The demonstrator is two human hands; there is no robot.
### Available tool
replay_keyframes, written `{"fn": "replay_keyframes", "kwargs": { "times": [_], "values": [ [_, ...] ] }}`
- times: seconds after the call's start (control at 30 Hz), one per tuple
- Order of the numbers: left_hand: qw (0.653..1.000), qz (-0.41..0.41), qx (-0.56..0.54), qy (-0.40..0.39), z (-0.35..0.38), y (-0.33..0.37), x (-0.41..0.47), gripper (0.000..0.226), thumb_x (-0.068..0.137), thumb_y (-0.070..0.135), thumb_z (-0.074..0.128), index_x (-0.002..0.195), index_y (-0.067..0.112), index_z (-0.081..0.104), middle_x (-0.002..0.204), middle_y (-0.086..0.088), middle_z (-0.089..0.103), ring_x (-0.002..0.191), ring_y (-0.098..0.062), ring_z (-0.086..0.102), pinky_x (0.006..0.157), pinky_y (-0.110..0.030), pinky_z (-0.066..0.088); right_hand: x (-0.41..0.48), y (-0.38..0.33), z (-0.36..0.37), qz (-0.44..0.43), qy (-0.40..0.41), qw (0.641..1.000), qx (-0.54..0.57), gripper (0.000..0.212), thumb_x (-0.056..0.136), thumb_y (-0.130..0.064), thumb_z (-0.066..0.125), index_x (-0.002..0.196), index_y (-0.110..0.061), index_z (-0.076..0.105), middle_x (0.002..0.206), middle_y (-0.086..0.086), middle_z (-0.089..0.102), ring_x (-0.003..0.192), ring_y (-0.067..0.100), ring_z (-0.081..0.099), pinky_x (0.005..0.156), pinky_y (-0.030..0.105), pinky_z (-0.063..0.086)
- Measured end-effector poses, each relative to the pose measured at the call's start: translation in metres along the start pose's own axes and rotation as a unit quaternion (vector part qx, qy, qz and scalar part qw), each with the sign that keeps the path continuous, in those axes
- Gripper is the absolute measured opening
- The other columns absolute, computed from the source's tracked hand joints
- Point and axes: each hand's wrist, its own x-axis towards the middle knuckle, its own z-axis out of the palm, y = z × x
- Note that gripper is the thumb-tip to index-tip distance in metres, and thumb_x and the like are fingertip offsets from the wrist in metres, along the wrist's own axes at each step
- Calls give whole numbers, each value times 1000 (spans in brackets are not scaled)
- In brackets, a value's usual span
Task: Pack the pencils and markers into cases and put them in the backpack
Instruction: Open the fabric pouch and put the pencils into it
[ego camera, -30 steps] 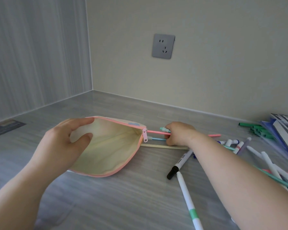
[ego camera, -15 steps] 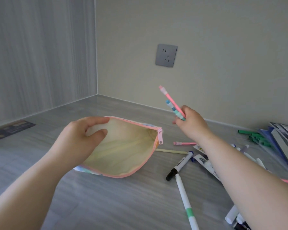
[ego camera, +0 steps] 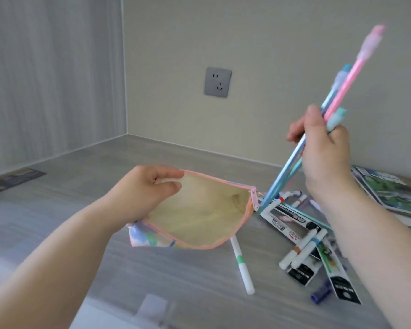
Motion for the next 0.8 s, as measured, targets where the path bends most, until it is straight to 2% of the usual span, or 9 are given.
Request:
{"fn": "replay_keyframes", "kwargs": {
  "times": [0.07, 0.13, 0.23, 0.3, 0.4, 0.5, 0.57, 0.67, 0.8],
  "values": [
    [999, -18, 1, -35, 6, 3, -3, 25, 85, 22, 54, 99, 42, 59, 57, 7, 44, 26, -13, 36, 34, -13, 26, -5, -13, -7, 30, 35, 991, 126, 57, 85, -37, 40, 33, -23, 54, 36, -13, 54, 43, -1, 46, 55, 17, 39],
    [997, -23, 0, -76, 11, 3, -3, 32, 85, 17, 53, 111, 36, 56, 52, 2, 34, 22, -12, 24, 31, -11, 21, -14, -24, -6, 66, 31, 973, 220, 59, 94, -28, 39, 37, -19, 51, 34, -9, 51, 39, 5, 47, 55, 26, 42],
    [990, 4, 4, -141, 19, 6, -9, 44, 85, 1, 49, 123, 23, 50, 62, 4, 45, 26, -7, 44, 28, -11, 30, -28, -29, 5, 97, -4, 960, 264, 47, 97, -21, 36, 51, -16, 46, 34, -6, 55, 38, 7, 56, 69, 35, 51],
    [988, 14, 10, -156, 22, 6, -11, 50, 82, -4, 45, 123, 23, 50, 73, 6, 53, 50, -8, 58, 37, -5, 36, -35, -26, 14, 118, -44, 955, 269, 47, 97, -20, 35, 52, -15, 47, 33, -4, 55, 37, 9, 57, 63, 31, 53],
    [983, 13, 3, -183, 22, 3, -12, 54, 78, -2, 45, 119, 33, 48, 85, 9, 55, 68, -11, 57, 48, -2, 41, -43, -9, 25, 100, -158, 973, 132, 49, 96, -15, 36, 49, -15, 49, 33, -3, 56, 37, 3, 56, 48, 14, 50],
    [980, 25, -6, -195, 17, -2, -13, 62, 57, 10, 42, 111, 41, 48, 103, 7, 58, 81, -6, 58, 56, -2, 44, -53, 12, 25, 42, -301, 951, -52, 43, 95, -13, 38, 54, -18, 48, 46, -5, 58, 47, -2, 53, 57, 7, 44],
    [981, 34, -15, -188, 14, -8, -11, 62, 51, 11, 39, 101, 47, 49, 110, 10, 59, 88, -3, 58, 60, -4, 45, -54, 15, 22, 7, -352, 926, -133, 37, 95, -16, 40, 58, -17, 49, 57, -8, 57, 56, -1, 53, 66, 12, 42],
    [981, 40, -44, -183, 11, -13, -10, 58, 50, 8, 39, 91, 48, 51, 108, 9, 62, 83, -3, 58, 55, -5, 44, -52, 11, 20, -35, -434, 857, -275, 29, 94, -22, 40, 67, -21, 47, 70, -4, 58, 74, 15, 53, 70, 28, 40],
    [983, 53, -61, -166, 10, -17, -8, 48, 60, 6, 46, 90, 42, 52, 84, 12, 65, 56, 5, 58, 48, -7, 45, -54, 9, 24, -32, -528, 747, -404, 19, 95, -20, 37, 81, -21, 50, 77, 1, 55, 75, 20, 47, 56, 23, 33]
  ]
}}
